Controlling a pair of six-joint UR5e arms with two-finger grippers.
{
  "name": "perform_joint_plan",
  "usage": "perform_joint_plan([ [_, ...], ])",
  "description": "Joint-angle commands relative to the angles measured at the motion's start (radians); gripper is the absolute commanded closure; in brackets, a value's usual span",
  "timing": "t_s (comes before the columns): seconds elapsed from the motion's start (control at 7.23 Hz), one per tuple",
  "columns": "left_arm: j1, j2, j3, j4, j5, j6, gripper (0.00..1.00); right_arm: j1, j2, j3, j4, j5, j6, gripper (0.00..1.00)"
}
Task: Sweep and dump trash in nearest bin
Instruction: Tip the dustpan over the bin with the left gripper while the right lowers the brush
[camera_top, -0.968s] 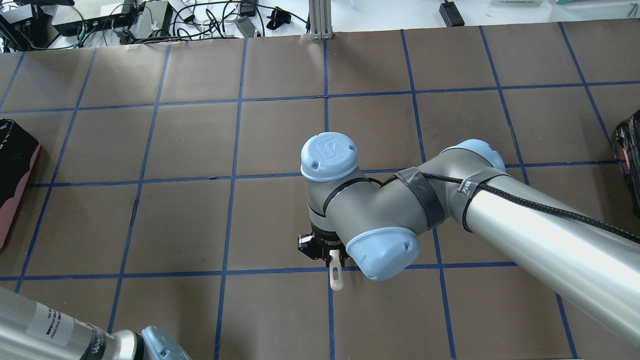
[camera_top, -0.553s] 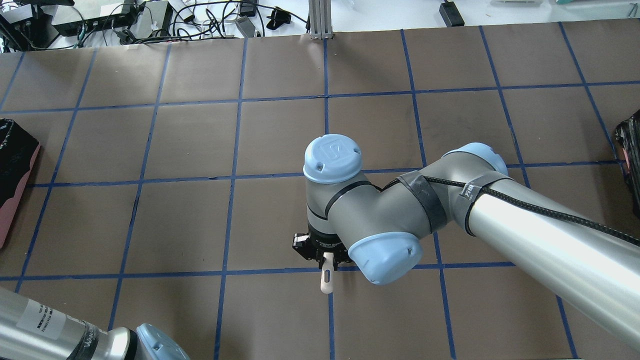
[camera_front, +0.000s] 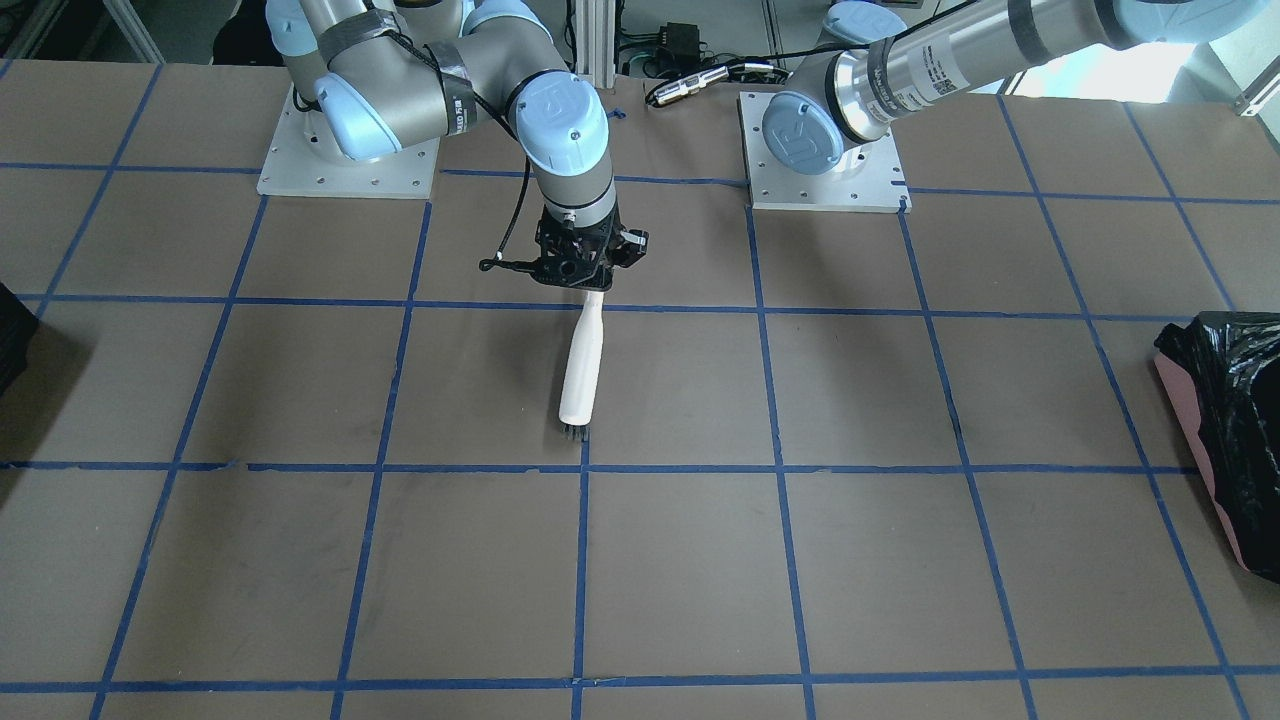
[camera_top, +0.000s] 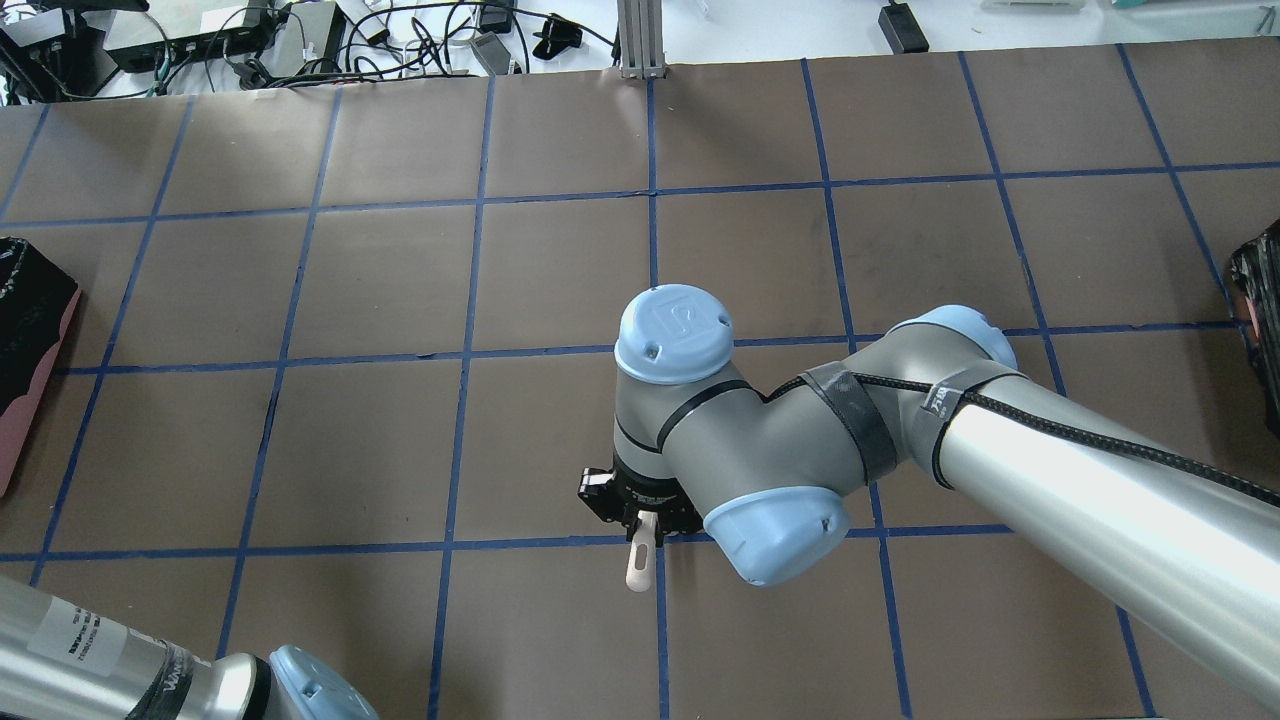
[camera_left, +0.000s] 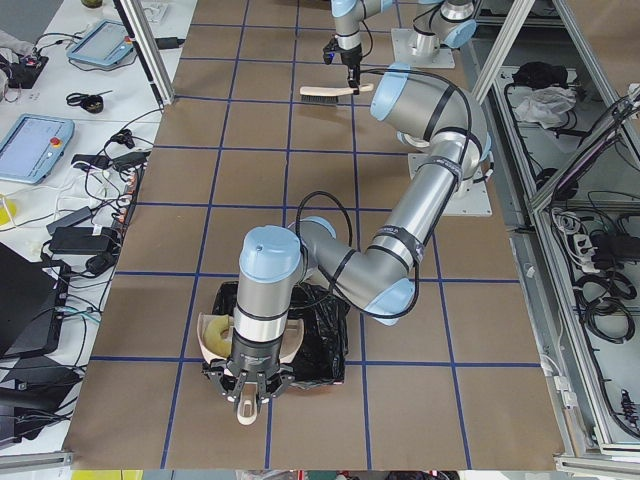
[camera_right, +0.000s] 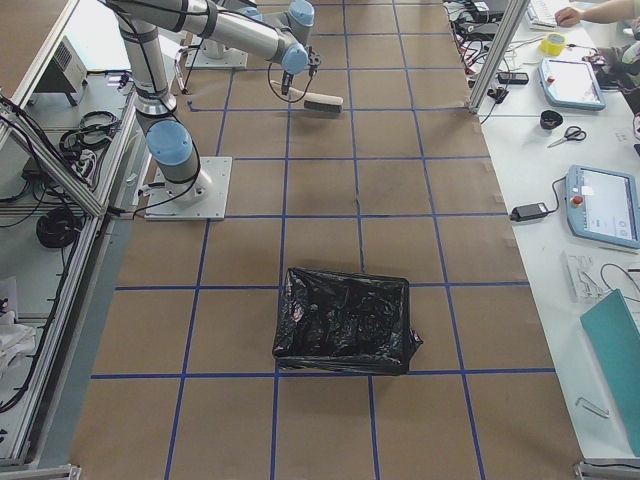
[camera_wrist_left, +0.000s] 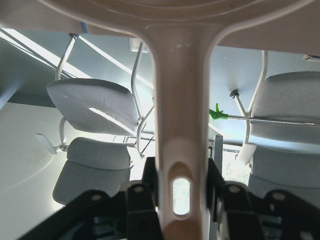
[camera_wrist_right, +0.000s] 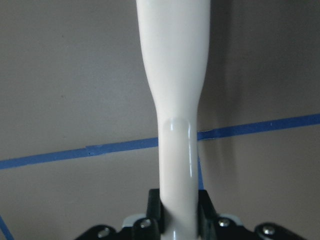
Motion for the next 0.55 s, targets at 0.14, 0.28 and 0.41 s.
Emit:
perform_joint_plan([
  [0.14, 0.000, 0.061, -0.228, 0.428, 0.059, 0.046, 1.00, -0.002, 0.006, 0.003, -0.004, -0.015, 0.026, 0.38],
  [0.28, -0.003, 0.088, -0.261, 0.491, 0.110, 0.069, 1.00, -0.002, 0.008, 0.003, -0.007, -0.015, 0.037, 0.30],
  [0.41, -0.003, 0.102, -0.269, 0.489, 0.112, 0.073, 1.00, -0.003, 0.008, 0.003, -0.010, -0.015, 0.040, 0.29],
])
